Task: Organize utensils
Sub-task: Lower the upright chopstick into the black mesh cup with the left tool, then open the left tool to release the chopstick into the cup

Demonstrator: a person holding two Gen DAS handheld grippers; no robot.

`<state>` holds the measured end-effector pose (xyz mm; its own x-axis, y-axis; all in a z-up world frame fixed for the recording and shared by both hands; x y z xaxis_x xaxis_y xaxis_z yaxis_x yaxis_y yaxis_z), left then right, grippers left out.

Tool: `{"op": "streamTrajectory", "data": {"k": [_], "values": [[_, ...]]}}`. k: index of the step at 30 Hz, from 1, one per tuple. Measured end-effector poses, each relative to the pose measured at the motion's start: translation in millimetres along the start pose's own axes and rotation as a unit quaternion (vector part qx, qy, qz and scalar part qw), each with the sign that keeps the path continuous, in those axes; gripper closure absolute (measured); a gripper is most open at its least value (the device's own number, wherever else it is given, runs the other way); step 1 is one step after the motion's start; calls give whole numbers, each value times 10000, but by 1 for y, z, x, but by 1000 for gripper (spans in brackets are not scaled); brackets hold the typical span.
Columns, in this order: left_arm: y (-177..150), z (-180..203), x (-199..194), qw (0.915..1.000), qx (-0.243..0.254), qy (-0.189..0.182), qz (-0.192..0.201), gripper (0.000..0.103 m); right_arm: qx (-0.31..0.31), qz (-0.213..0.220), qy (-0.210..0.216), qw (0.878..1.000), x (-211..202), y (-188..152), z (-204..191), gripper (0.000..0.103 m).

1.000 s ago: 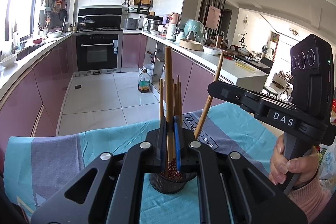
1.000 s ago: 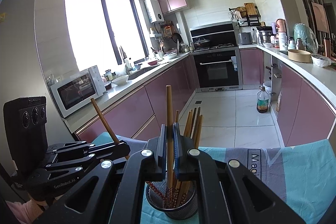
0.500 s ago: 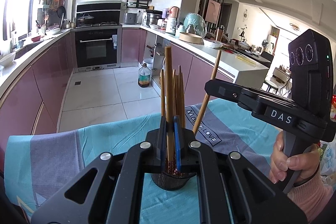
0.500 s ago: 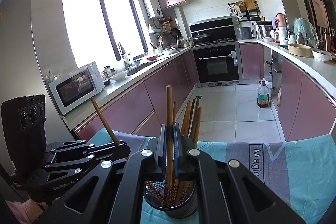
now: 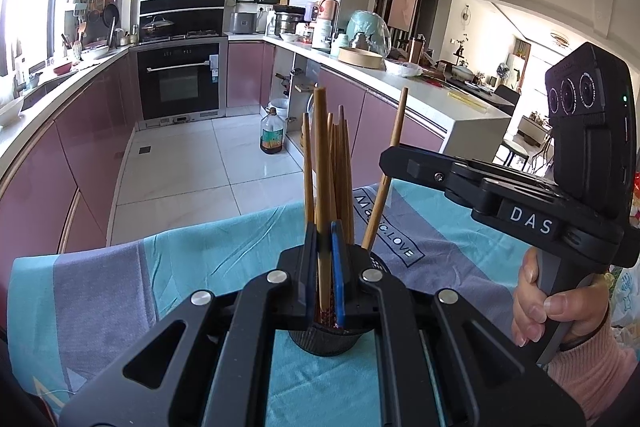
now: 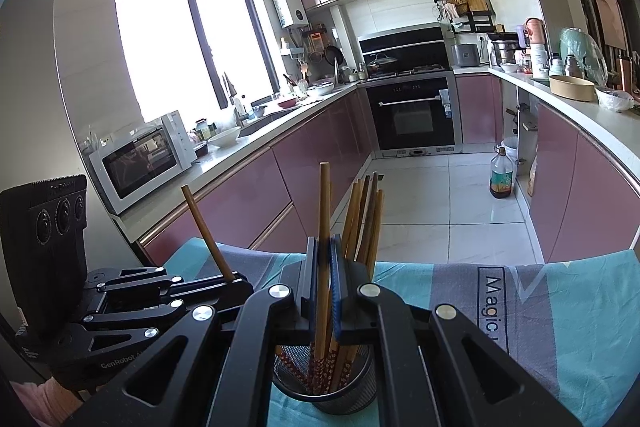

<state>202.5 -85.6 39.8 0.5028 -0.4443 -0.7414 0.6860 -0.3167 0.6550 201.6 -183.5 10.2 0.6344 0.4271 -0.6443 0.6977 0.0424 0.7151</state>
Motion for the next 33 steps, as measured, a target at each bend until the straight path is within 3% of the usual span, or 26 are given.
{"op": "streamTrajectory", "data": {"k": [33], "values": [[13, -12, 49, 9997, -102, 168, -162, 95, 222, -180, -17, 9996, 23, -4, 7, 98]]}}
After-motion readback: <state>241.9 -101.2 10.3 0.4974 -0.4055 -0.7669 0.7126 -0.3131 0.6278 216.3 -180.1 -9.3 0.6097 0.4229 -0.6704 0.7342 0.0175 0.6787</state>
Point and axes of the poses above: each gripper's, at about its wrist camera, not at the fingertips, and x roughly the way its jaws point, z to its right, y to its top, the point moved 5 cm from there along x, roughly the way its jaws point, and after that the axes turned 15 degrees about -z, right-handed, at the moved point
